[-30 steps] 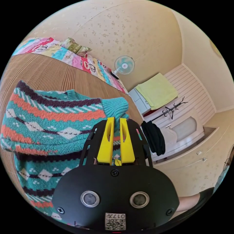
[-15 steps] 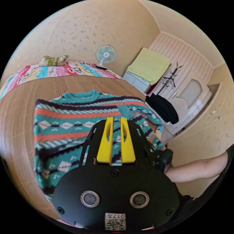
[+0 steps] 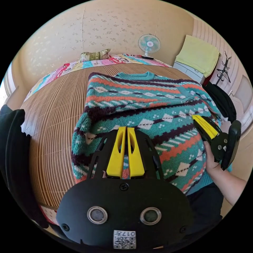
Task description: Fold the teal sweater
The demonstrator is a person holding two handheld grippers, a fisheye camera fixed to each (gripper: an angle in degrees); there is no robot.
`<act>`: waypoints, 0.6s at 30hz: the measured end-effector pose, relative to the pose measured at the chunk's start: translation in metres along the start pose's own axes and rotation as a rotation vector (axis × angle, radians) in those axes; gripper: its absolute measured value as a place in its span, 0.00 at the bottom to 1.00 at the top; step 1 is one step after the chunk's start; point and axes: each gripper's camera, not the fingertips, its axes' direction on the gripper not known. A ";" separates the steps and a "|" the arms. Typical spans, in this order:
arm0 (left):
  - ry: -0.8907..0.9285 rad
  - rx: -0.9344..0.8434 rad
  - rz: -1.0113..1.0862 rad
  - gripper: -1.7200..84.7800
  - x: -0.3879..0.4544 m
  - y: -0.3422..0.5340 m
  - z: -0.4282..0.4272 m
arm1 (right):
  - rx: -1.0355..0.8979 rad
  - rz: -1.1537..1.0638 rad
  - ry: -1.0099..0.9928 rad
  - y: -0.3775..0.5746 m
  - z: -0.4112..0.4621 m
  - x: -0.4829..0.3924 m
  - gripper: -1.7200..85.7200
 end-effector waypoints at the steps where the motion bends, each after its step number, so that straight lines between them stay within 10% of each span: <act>1: -0.021 -0.001 0.011 0.01 0.005 0.001 0.001 | -0.030 -0.001 -0.044 -0.003 0.001 0.013 0.03; 11: -0.071 -0.013 0.035 0.01 0.021 0.004 0.016 | 0.032 1.020 -0.475 0.108 0.006 0.317 0.16; 18: -0.103 -0.017 0.051 0.01 0.033 0.003 0.020 | -0.012 1.211 -0.750 0.160 0.090 0.438 0.22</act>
